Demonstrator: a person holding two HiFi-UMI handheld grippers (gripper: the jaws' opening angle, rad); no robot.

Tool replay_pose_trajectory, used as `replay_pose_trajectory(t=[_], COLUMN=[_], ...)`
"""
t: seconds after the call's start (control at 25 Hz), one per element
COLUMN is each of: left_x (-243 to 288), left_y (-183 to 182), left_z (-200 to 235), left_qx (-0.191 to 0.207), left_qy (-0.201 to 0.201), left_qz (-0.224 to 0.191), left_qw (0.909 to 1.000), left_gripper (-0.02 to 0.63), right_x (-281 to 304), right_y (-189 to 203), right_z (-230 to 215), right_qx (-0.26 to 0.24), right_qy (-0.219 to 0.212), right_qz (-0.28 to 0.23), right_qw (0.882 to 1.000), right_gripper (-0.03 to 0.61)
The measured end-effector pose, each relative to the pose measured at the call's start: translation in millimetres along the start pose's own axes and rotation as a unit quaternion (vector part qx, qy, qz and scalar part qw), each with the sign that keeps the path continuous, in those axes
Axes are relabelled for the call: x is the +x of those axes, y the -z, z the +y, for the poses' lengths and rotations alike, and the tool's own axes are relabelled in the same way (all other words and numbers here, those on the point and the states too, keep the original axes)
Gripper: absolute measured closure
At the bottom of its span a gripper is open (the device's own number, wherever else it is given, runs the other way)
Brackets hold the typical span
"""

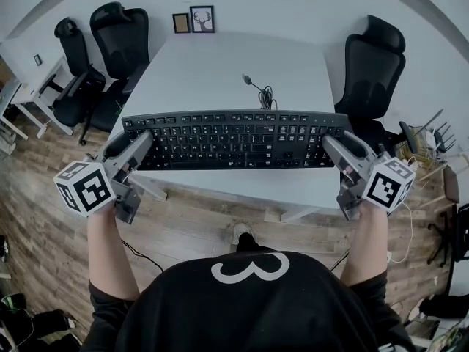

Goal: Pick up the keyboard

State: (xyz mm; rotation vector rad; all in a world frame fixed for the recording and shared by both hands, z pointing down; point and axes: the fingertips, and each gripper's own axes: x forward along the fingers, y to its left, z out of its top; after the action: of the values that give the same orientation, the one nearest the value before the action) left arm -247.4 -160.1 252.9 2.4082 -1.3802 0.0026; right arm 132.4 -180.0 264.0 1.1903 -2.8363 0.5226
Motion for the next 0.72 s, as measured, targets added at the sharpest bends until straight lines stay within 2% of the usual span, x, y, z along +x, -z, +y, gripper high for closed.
replay_pose_trajectory(t=[0.72], left_x=[-4.7], left_y=[-0.4], left_z=[-1.7], left_qx=[-0.003], left_qy=[-0.005], left_qz=[-0.01], left_qw=[0.9999], left_gripper=[0.387], right_x=[0.2], right_y=[-5.1], right_z=[1.7], right_qx=[-0.005], right_qy=[-0.002], right_qz=[-0.005], right_qw=[1.0], right_gripper=[0.399])
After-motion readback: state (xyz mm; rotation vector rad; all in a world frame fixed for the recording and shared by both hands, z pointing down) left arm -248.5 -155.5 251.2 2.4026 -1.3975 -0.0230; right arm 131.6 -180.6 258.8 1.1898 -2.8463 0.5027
